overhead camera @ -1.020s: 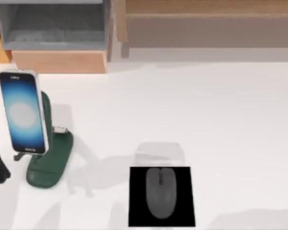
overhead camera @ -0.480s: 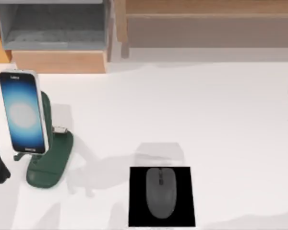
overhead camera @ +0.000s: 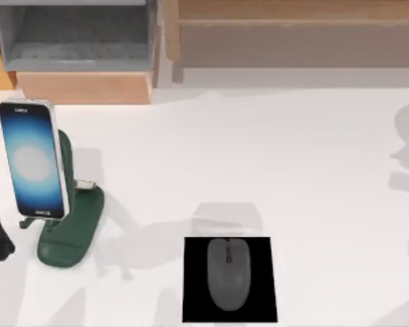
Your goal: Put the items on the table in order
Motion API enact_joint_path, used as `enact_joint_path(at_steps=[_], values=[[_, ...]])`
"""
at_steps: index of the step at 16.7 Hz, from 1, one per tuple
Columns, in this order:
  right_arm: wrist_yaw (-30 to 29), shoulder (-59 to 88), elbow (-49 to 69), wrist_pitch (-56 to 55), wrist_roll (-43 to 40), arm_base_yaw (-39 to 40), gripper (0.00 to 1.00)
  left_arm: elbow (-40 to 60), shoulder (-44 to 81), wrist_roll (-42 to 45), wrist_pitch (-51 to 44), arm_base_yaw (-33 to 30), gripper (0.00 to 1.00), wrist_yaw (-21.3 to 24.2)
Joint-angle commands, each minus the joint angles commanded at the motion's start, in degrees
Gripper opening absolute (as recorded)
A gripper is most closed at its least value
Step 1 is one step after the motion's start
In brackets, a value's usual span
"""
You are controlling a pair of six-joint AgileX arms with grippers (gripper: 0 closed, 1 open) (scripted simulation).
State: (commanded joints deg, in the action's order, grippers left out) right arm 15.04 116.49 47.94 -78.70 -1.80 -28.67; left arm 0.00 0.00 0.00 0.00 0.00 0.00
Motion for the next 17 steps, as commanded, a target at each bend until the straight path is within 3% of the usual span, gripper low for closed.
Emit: enact_joint_path(at_steps=[8,17], values=[[-10.52,-8.41,8.57,15.87,-0.68,6.58,0.00,0.00,0.00,0.00,0.00,0.00,1.00,0.00],[-14.52,-7.01,21.81,34.02,1.37,21.13,0.00,0.00,0.00,0.00,0.00,0.00,1.00,0.00]])
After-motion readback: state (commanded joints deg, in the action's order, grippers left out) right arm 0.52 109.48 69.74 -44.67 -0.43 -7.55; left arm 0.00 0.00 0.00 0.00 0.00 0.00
